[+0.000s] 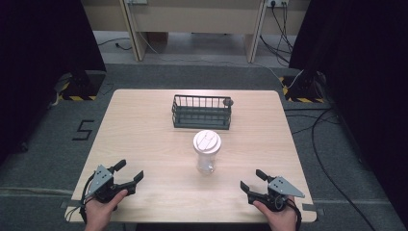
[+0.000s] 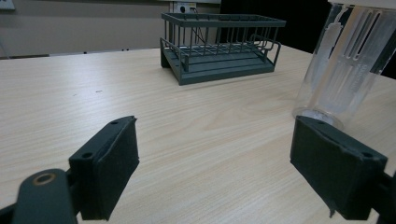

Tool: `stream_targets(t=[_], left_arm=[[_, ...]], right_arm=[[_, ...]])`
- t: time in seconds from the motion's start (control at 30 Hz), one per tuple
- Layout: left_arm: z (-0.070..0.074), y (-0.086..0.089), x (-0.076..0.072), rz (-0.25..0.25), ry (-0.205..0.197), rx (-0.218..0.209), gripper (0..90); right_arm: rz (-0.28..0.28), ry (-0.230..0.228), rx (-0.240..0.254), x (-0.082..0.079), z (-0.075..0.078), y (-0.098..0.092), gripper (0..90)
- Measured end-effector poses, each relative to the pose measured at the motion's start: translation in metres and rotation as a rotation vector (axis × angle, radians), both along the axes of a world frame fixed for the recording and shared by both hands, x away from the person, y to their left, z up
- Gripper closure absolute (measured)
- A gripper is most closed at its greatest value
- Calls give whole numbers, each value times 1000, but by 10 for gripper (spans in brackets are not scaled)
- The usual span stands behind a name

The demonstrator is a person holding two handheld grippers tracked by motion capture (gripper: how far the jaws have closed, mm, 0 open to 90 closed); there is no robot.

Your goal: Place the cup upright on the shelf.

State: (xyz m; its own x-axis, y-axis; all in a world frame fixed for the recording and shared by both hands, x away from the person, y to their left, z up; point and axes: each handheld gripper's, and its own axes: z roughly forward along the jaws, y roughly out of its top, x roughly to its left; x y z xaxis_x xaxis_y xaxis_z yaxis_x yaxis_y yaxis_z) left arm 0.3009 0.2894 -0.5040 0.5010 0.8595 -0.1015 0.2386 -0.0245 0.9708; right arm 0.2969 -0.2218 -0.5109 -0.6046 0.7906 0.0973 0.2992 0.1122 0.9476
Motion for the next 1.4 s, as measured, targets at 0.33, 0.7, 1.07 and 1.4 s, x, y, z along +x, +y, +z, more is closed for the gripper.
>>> stream_targets(t=[0.33, 0.7, 1.07, 1.4], left_arm=[[1, -5, -1, -20, -6, 1, 147], [1, -5, -1, -20, -6, 0, 147], [1, -3, -1, -21, -8, -6, 147], [1, -4, -1, -25, -8, -5, 147]], right_arm=[[53, 7, 15, 1, 5, 14, 186], [89, -8, -12, 13, 13, 31, 184], [120, -12, -45, 33, 17, 55, 184], [156, 6, -62, 51, 14, 80, 174]])
